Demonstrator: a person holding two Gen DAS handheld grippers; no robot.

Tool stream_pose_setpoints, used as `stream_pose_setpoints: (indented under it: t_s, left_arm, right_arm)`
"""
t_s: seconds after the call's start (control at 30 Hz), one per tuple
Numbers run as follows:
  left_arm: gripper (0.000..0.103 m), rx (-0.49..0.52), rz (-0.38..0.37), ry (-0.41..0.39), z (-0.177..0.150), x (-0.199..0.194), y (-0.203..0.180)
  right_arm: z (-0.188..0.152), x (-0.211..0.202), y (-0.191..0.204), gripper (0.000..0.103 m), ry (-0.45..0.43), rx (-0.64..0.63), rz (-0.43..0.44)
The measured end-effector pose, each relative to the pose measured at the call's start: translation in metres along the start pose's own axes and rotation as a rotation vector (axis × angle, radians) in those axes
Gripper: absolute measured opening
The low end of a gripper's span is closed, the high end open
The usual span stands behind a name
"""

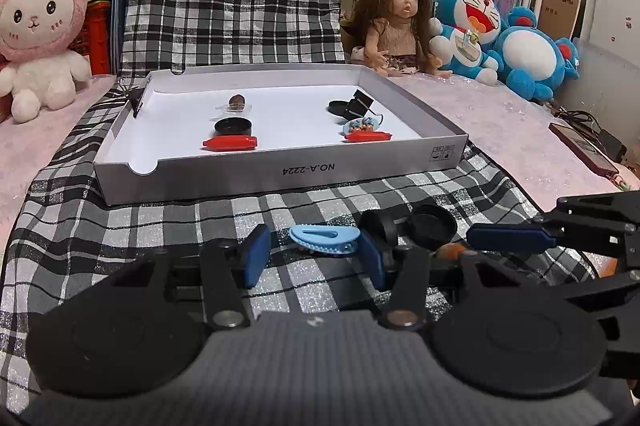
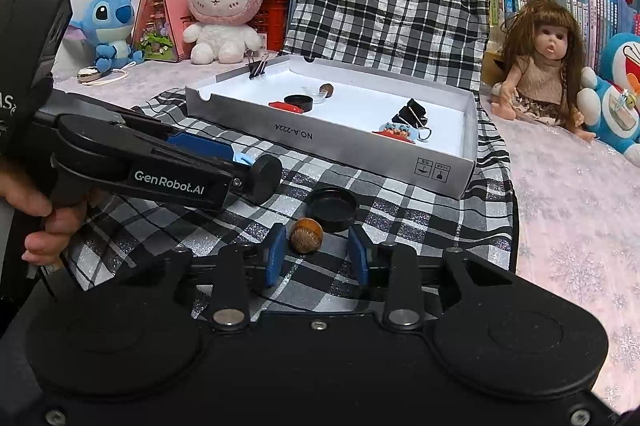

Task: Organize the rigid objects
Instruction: 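Grasp another brown acorn with the right tool while the left tool grasps the blue clip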

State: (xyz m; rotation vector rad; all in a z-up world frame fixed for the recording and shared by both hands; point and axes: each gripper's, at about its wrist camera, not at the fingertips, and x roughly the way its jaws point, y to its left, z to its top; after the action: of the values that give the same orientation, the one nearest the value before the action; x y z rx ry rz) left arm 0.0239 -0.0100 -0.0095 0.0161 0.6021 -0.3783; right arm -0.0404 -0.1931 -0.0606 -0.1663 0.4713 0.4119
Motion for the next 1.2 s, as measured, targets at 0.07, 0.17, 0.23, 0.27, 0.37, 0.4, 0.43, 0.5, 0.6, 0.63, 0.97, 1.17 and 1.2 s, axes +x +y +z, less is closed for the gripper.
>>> stream_pose_setpoints:
  t_s: [0.07, 0.17, 0.23, 0.27, 0.37, 0.4, 0.43, 0.5, 0.6, 0.63, 0.97, 1.17, 1.2]
  left_arm:
    - [0.062, 0.003, 0.003, -0.005, 0.000, -0.001, -0.001]
    - [0.064, -0.001, 0.004, -0.009, 0.000, 0.000, -0.003]
    - [0.064, -0.002, 0.009, -0.013, 0.000, 0.002, -0.005]
    - [0.064, -0.003, 0.010, -0.015, 0.001, 0.002, -0.006]
    - [0.064, -0.009, 0.004, -0.017, 0.002, 0.003, -0.007]
    - [0.064, -0.011, 0.003, -0.017, 0.002, 0.003, -0.007]
    - [0.064, -0.013, 0.002, -0.018, 0.001, 0.003, -0.007]
    - [0.063, -0.018, 0.000, -0.020, 0.001, 0.002, -0.007]
    - [0.048, -0.035, -0.002, -0.028, 0.000, 0.000, -0.007]
    - [0.044, -0.041, -0.005, -0.030, 0.000, 0.000, -0.007]
    - [0.044, -0.040, 0.025, -0.033, 0.001, -0.001, -0.013]
    - [0.044, -0.049, 0.040, -0.033, 0.002, -0.004, -0.012]
    - [0.044, -0.049, 0.041, -0.034, 0.002, -0.004, -0.011]
  right_arm:
    - [0.000, 0.000, 0.000, 0.031, 0.001, 0.000, 0.001]
    - [0.000, 0.001, 0.001, 0.030, -0.001, 0.001, 0.002]
    - [0.001, 0.002, 0.002, 0.030, -0.004, 0.001, -0.001]
    - [0.002, 0.002, 0.002, 0.030, -0.005, 0.002, -0.001]
    - [0.002, 0.002, 0.002, 0.030, -0.010, 0.008, -0.010]
    - [0.002, 0.003, 0.002, 0.030, -0.011, 0.012, -0.014]
    - [0.001, 0.003, 0.000, 0.030, -0.013, 0.018, -0.018]
    - [0.000, 0.003, -0.002, 0.030, -0.014, 0.035, -0.021]
    - [-0.002, 0.001, -0.003, 0.029, -0.019, 0.049, -0.018]
    - [-0.002, 0.001, -0.002, 0.029, -0.022, 0.051, -0.013]
    - [-0.001, 0.002, 0.003, 0.018, -0.024, 0.063, 0.006]
    - [0.000, 0.000, -0.003, 0.018, -0.030, 0.088, 0.000]
    - [0.001, -0.001, -0.003, 0.018, -0.033, 0.089, -0.001]
